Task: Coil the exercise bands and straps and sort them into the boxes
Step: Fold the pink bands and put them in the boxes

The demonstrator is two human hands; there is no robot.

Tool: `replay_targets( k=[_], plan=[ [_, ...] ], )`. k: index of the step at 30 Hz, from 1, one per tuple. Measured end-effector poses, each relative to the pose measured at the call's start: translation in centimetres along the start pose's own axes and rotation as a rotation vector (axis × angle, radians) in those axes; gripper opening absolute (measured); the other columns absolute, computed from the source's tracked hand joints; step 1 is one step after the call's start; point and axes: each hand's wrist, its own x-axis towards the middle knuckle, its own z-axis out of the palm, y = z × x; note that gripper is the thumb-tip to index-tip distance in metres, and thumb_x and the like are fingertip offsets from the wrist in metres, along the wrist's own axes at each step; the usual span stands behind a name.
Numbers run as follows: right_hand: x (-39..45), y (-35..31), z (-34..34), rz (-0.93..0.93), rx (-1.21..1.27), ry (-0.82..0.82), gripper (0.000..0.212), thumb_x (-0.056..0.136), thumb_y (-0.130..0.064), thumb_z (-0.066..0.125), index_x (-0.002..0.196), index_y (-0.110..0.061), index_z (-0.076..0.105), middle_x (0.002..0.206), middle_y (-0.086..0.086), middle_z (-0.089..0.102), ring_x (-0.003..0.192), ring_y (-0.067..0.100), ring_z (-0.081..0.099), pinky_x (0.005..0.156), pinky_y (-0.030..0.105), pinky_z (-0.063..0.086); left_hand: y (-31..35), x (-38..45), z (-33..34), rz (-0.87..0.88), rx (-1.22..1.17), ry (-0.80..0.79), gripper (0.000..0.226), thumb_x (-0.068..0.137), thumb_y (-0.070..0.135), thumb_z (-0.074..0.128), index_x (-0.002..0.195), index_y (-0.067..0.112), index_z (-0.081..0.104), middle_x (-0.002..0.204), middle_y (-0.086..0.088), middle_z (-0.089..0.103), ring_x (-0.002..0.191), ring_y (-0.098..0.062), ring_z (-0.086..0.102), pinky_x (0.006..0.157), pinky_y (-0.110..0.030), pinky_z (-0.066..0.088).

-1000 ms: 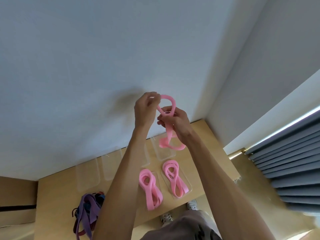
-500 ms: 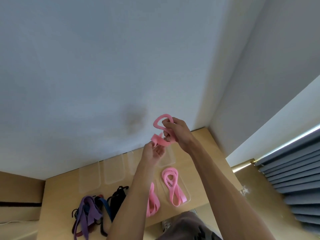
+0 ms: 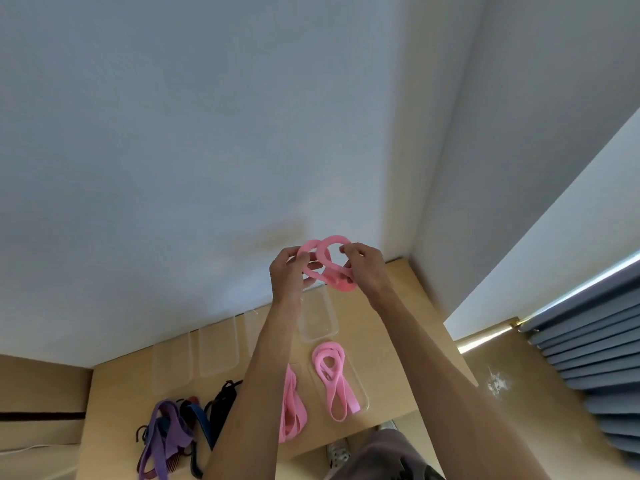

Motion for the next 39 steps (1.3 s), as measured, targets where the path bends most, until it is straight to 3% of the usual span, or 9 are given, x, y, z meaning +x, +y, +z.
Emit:
replay_targets(
  k=[3, 8, 11, 15, 21, 25, 28, 33, 39],
  plan=[
    [0.1, 0.2, -0.2, 0.013, 0.084, 0.222, 0.029, 0.098, -0.02, 0.047, 0.088, -0.004, 0.069, 0.071, 0.005, 0.069, 0.068, 0.024, 0.067, 0.068, 0.038, 0.053, 0.4, -0.3, 0.5, 0.051, -0.009, 0.038, 0.01, 0.091, 0.011, 0.06, 0.1, 0.012, 0.065, 0.091, -0.003, 0.078, 0.088, -0.02, 0.075, 0.072, -0.035, 0.054],
    [-0.1, -0.2, -1.1, -0.041, 0.373, -0.056, 0.026, 0.097, -0.018, 0.051, 0.088, -0.008, 0.074, 0.068, 0.006, 0.057, 0.067, 0.019, 0.052, 0.065, 0.033, 0.044, 0.8, -0.6, 1.2, 0.139, 0.058, 0.04, 0.011, 0.091, 0.006, 0.059, 0.097, 0.009, 0.067, 0.084, -0.005, 0.077, 0.073, -0.019, 0.074, 0.057, -0.027, 0.055],
    [-0.3, -0.1, -1.2, -0.038, 0.475, -0.041, 0.029, 0.099, -0.015, 0.048, 0.088, -0.008, 0.074, 0.069, 0.008, 0.054, 0.064, 0.019, 0.048, 0.062, 0.033, 0.045, 1.0, -0.4, 1.1, 0.116, 0.029, 0.157, 0.014, 0.089, 0.006, 0.057, 0.096, 0.008, 0.069, 0.078, -0.007, 0.076, 0.064, -0.022, 0.072, 0.05, -0.024, 0.052],
    [-0.6, -0.5, -0.5, -0.06, 0.434, -0.029, 0.029, 0.098, -0.015, 0.049, 0.088, -0.007, 0.074, 0.062, 0.005, 0.054, 0.059, 0.017, 0.048, 0.06, 0.033, 0.046, 1.1, -0.2, 0.7, 0.124, 0.003, 0.166, 0.013, 0.084, 0.006, 0.063, 0.095, 0.008, 0.069, 0.084, -0.009, 0.076, 0.072, -0.023, 0.076, 0.058, -0.029, 0.058],
    [-0.5, -0.5, 1.3, -0.049, 0.143, 0.317, 0.031, 0.097, -0.016, 0.049, 0.075, -0.002, 0.064, 0.065, 0.003, 0.063, 0.062, 0.016, 0.056, 0.06, 0.033, 0.047, 1.1, -0.5, 0.3, 0.212, 0.044, 0.126, 0.009, 0.088, 0.007, 0.064, 0.095, 0.011, 0.069, 0.092, -0.008, 0.075, 0.081, -0.018, 0.075, 0.07, -0.037, 0.061],
    [-1.0, -0.7, 1.6, -0.074, 0.192, 0.143, 0.021, 0.094, -0.011, 0.052, 0.087, -0.006, 0.071, 0.076, 0.006, 0.069, 0.076, 0.023, 0.064, 0.07, 0.042, 0.057, 1.4, -0.9, 0.4, 0.311, 0.176, 0.098, 0.013, 0.086, 0.005, 0.062, 0.093, 0.012, 0.07, 0.088, -0.004, 0.073, 0.076, -0.018, 0.074, 0.063, -0.033, 0.06],
    [-1.8, -1.0, 1.5, -0.075, 0.427, -0.033, 0.022, 0.094, -0.007, 0.05, 0.086, -0.008, 0.07, 0.076, 0.005, 0.067, 0.073, 0.016, 0.061, 0.06, 0.028, 0.052, 1.8, -0.4, -0.3, 0.199, 0.087, 0.149, 0.014, 0.086, 0.006, 0.06, 0.091, 0.013, 0.072, 0.084, -0.006, 0.075, 0.071, -0.018, 0.073, 0.057, -0.028, 0.057],
    [-1.6, -1.1, 1.2, -0.06, 0.509, -0.108, 0.024, 0.095, -0.002, 0.045, 0.087, -0.003, 0.068, 0.076, 0.005, 0.062, 0.079, 0.018, 0.054, 0.068, 0.031, 0.037, 1.7, 0.4, -1.9, 0.045, 0.035, 0.119, 0.018, 0.088, 0.006, 0.06, 0.091, 0.015, 0.075, 0.08, -0.004, 0.077, 0.067, -0.022, 0.074, 0.054, -0.024, 0.055],
    [-2.0, -2.0, 2.6, -0.089, 0.459, -0.143, 0.018, 0.092, -0.004, 0.05, 0.092, 0.0, 0.067, 0.079, 0.005, 0.068, 0.073, 0.017, 0.057, 0.072, 0.034, 0.045, 1.1, -0.3, -1.6, 0.002, 0.023, 0.03, 0.016, 0.084, 0.006, 0.062, 0.093, 0.011, 0.075, 0.085, -0.008, 0.077, 0.073, -0.026, 0.075, 0.062, -0.033, 0.06]
  ],
)
